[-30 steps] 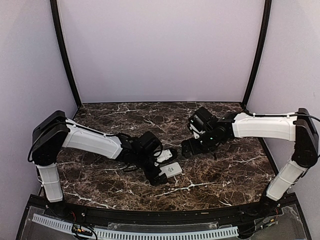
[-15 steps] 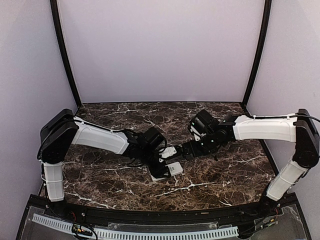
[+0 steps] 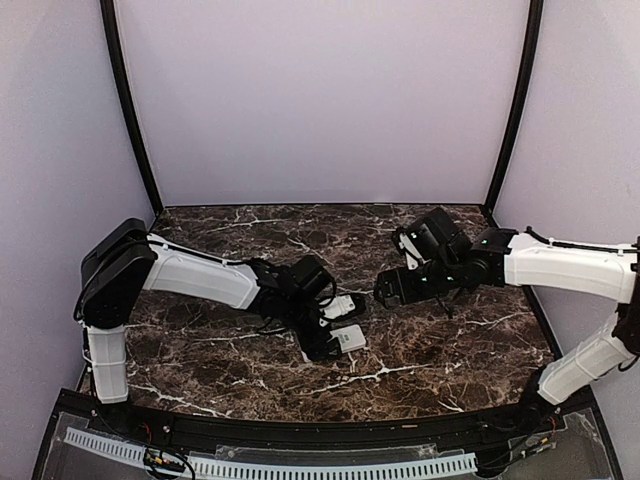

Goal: Load the batteries into the remote control
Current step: Pick up the remote control from the center of the board.

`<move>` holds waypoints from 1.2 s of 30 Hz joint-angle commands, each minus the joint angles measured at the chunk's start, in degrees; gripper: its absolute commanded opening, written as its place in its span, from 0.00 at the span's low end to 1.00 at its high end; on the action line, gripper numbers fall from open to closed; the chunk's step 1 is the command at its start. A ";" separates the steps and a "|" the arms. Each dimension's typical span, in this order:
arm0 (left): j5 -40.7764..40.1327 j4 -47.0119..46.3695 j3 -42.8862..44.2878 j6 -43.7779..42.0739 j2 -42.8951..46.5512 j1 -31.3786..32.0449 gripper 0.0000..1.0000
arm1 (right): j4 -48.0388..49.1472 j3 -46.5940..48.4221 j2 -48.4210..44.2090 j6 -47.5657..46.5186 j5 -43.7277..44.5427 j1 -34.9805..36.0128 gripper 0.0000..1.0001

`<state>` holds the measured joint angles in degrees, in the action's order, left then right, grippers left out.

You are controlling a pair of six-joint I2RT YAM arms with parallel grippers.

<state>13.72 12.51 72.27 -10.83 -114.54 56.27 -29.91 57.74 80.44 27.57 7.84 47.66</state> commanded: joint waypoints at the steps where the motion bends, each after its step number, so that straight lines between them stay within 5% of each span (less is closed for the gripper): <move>1: -4.64 7.98 -1.33 -1.85 -1.73 1.91 0.80 | 2.80 -1.59 -2.14 -0.74 0.80 -0.72 0.99; 7: -9.57 9.46 -1.57 -2.53 -2.24 2.44 0.67 | 3.73 -1.75 -2.83 -1.06 -0.06 -0.81 0.99; 13: -8.18 9.18 -0.74 -1.98 -1.46 2.44 0.42 | 4.15 -1.18 -3.26 -1.91 -1.51 -0.86 0.98; 19: -7.73 0.71 -3.06 0.19 7.06 2.44 0.28 | 11.90 -4.76 -12.59 -5.50 -6.22 -1.32 0.98; 28: 0.33 -19.67 -10.33 1.24 29.29 2.58 0.27 | 43.73 -21.35 -39.13 -19.89 -30.64 -1.39 0.99; 36: 5.35 -29.99 -12.66 1.01 37.95 6.16 0.27 | 57.28 -20.07 -30.90 -17.19 -50.95 -1.34 0.98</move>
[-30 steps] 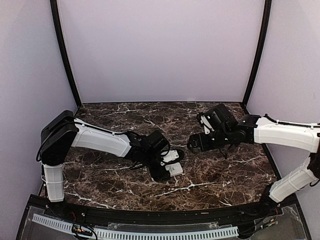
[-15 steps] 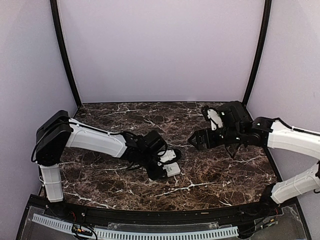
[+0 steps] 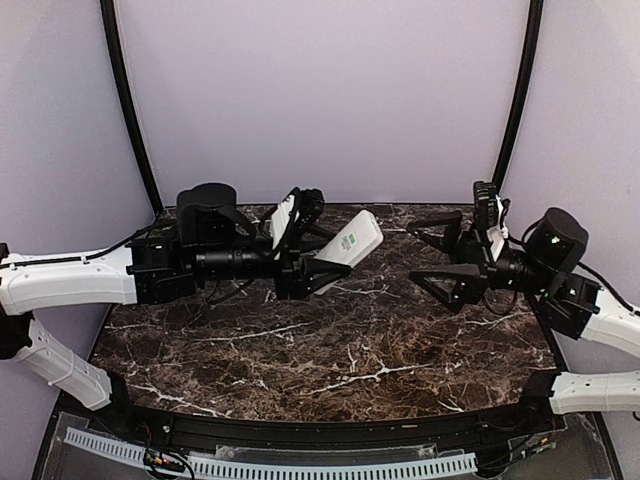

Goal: Load the batteries into the remote control
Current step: Pick up the remote control from the center of the board, then pass from the left arm to the right

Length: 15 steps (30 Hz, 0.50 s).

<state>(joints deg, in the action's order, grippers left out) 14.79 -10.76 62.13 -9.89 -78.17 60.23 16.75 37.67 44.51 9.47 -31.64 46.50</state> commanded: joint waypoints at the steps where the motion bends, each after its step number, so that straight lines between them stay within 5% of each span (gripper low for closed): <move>1: 4.59 -8.04 -2.67 -0.15 2.14 2.58 0.27 | 12.63 0.41 6.69 1.81 -13.01 -0.11 0.98; 9: 6.24 -10.70 -2.65 0.47 2.18 4.09 0.27 | 21.89 4.51 15.82 2.70 -15.76 4.60 0.93; 15: 6.74 -11.81 -2.72 1.68 1.62 4.44 0.27 | 21.56 6.17 18.28 1.82 -14.21 7.24 0.74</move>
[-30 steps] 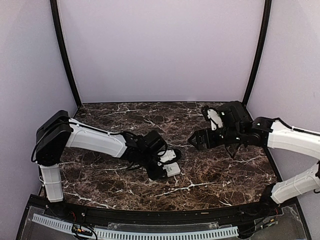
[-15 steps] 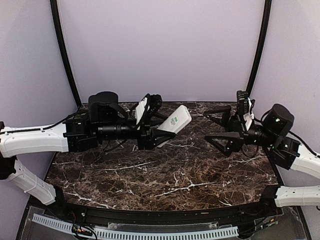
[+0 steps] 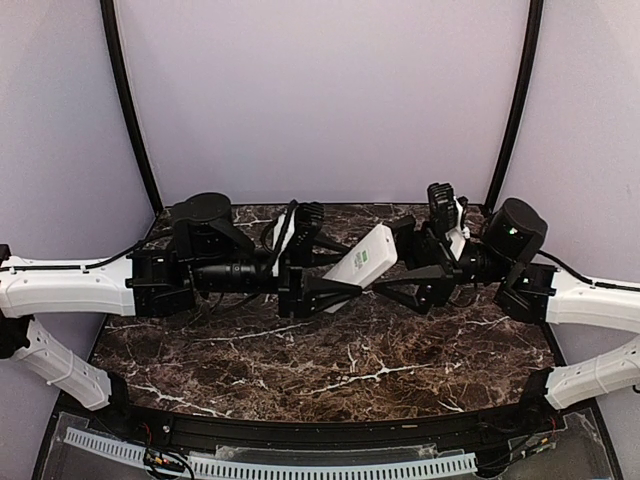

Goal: Load the batteries into the remote control
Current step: Pass from the left arm to the right, then place the remote control at the center of the board.

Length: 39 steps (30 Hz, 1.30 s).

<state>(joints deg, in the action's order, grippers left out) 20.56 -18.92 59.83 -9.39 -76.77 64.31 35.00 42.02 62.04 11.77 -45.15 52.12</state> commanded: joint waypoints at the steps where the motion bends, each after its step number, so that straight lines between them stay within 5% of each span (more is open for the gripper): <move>1: 0.73 -3.76 -0.47 1.27 0.09 0.43 0.27 | 3.32 1.90 0.90 -0.40 -0.53 1.85 0.72; 7: 0.21 -4.28 -0.36 1.65 -0.46 0.46 0.27 | 2.62 2.15 1.33 -0.12 1.06 2.57 0.38; 13: -0.90 -4.11 -0.80 1.78 -0.15 0.55 0.27 | 1.56 1.96 0.59 0.79 2.70 2.75 0.20; 15: -1.69 -3.70 -1.04 1.72 -0.02 0.55 0.39 | -0.24 2.37 0.17 1.60 4.63 2.66 0.18; 16: -2.83 -3.64 -1.17 1.73 0.05 0.55 0.62 | -2.16 2.88 -0.07 2.01 6.49 2.62 0.16; 18: -5.93 -3.37 -1.88 1.44 0.67 0.55 0.92 | -8.86 4.65 -0.86 2.21 11.12 2.61 0.14; 20: -10.61 -3.28 -3.04 0.97 1.79 0.55 0.98 | -18.66 7.39 -1.69 2.72 19.54 2.22 0.13; 25: -24.04 -0.93 -5.56 -0.64 6.03 0.47 0.99 | -53.49 17.53 0.70 11.76 39.42 -4.73 0.08; 29: -28.41 0.07 -7.34 -0.59 7.96 0.46 0.99 | -77.62 24.18 7.85 17.96 44.93 -12.83 0.04; 39: -41.88 14.40 -2.00 3.12 2.08 0.20 0.99 | -92.35 33.62 33.48 14.63 46.06 -20.18 0.00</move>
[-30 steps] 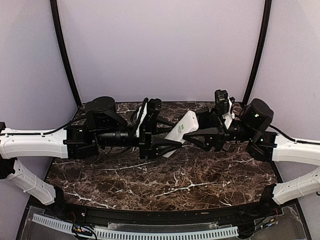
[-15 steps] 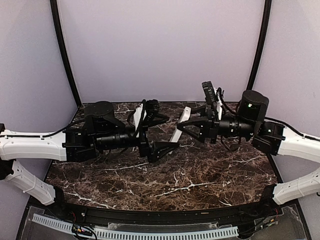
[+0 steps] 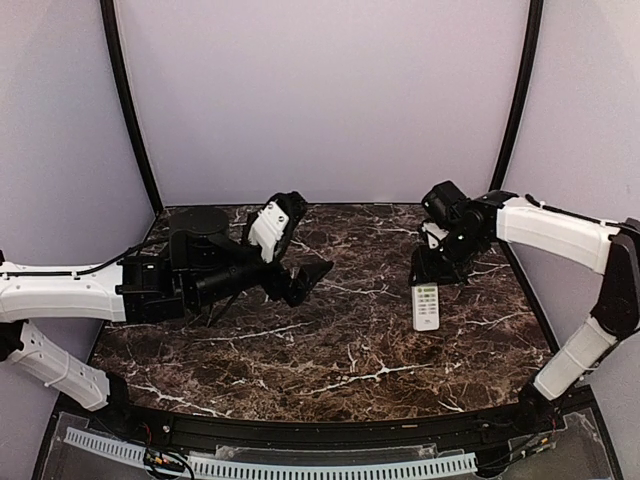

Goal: Load the batteries into the remote control
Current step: Place the remote control at the center of the board.

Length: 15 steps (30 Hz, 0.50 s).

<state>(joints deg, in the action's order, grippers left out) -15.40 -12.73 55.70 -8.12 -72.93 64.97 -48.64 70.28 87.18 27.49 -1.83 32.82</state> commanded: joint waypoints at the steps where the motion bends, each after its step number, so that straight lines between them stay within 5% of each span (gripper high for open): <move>1: -6.03 8.58 2.22 2.00 -1.91 -0.50 0.99 | -9.58 6.71 11.38 -1.64 3.53 -0.95 0.00; 9: -7.04 10.43 1.14 2.43 -1.61 -1.16 0.99 | -9.26 11.90 24.88 -3.50 4.06 -1.52 0.03; 15: -6.87 10.75 1.36 2.33 -2.00 -1.68 0.99 | -7.31 11.46 28.14 -3.63 3.06 -3.21 0.24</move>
<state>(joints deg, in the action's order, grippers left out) -21.54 -3.31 56.34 -6.22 -75.42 63.75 -56.14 80.90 113.43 24.58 0.67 30.98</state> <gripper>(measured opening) 0.990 0.546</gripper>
